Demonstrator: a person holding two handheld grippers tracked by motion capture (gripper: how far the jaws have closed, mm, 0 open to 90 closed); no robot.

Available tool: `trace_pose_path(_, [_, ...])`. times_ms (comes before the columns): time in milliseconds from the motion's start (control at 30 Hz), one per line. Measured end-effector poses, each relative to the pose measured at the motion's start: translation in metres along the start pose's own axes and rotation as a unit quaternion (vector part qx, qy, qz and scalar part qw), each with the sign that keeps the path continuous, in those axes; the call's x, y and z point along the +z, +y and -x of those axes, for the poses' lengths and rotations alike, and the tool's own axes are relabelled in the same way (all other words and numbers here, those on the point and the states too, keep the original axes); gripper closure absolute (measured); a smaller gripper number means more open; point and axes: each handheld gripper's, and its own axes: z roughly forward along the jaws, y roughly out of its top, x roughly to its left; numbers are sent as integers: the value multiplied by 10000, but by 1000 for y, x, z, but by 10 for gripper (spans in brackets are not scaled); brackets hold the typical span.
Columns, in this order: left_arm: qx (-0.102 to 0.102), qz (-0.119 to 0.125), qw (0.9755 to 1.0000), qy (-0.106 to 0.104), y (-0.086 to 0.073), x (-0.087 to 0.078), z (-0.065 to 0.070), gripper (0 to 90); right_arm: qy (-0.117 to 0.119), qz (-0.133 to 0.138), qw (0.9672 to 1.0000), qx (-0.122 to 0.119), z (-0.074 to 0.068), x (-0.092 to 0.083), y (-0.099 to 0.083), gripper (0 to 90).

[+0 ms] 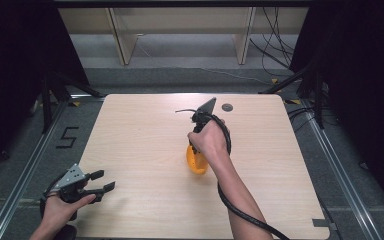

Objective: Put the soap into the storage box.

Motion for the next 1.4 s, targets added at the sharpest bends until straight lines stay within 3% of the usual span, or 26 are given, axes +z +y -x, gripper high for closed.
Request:
trace_pose_path(33, [1, 1, 10000, 1, 0, 0, 0, 319, -32, 142, 9997, -174, 2, 2, 1, 613])
trace_pose_path(100, [-1, 2, 10000, 1, 0, 0, 0, 319, -24, 28, 9998, -183, 2, 1, 2, 613])
trace_pose_path(133, [-3, 0, 10000, -4, 0, 0, 0, 319, -16, -45, 10000, 41, -1, 0, 1, 613])
trace_pose_path(300, [-5, 3, 10000, -8, 0, 0, 0, 319, -6, -97, 9999, 32, -1, 1, 2, 613])
trace_pose_path(333, [-9, 5, 10000, -8, 0, 0, 0, 319, -30, -84, 9999, -132, 1, 2, 2, 613])
trace_pose_path(367, [0, 1, 10000, -7, 0, 0, 0, 319, -30, -84, 9999, -132, 1, 2, 2, 613])
trace_pose_path(500, [-1, 0, 10000, -1, 0, 0, 0, 319, -43, 37, 9999, 111, -3, 5, 2, 613])
trace_pose_path(567, [-6, 0, 10000, -9, 0, 0, 0, 319, -67, 53, 10000, 41, -2, 6, 2, 613])
trace_pose_path(600, [2, 0, 10000, -11, 0, 0, 0, 319, -22, -93, 9999, -54, -1, 4, 3, 613])
trace_pose_path(733, [-17, 16, 10000, -14, 0, 0, 0, 318, -66, -79, 9999, 77, -4, 6, 3, 613])
trace_pose_path(833, [0, 3, 10000, -4, 0, 0, 0, 319, -93, -72, 9999, -75, -3, 6, 4, 613])
trace_pose_path(1133, [-19, 20, 10000, -12, 0, 0, 0, 319, -149, -119, 9998, -11, -6, 9, 4, 613])
trace_pose_path(1167, [-28, 22, 10000, -20, 0, 0, 0, 318, -90, -173, 9997, 177, -7, 9, 4, 613])
trace_pose_path(1200, [-8, 2, 10000, -14, 0, 0, 0, 319, -167, -78, 9998, -2, -5, 9, 4, 613])
trace_pose_path(1400, [-9, 2, 10000, -14, 0, 0, 0, 318, -202, -84, 9998, 23, -4, 10, 4, 613])
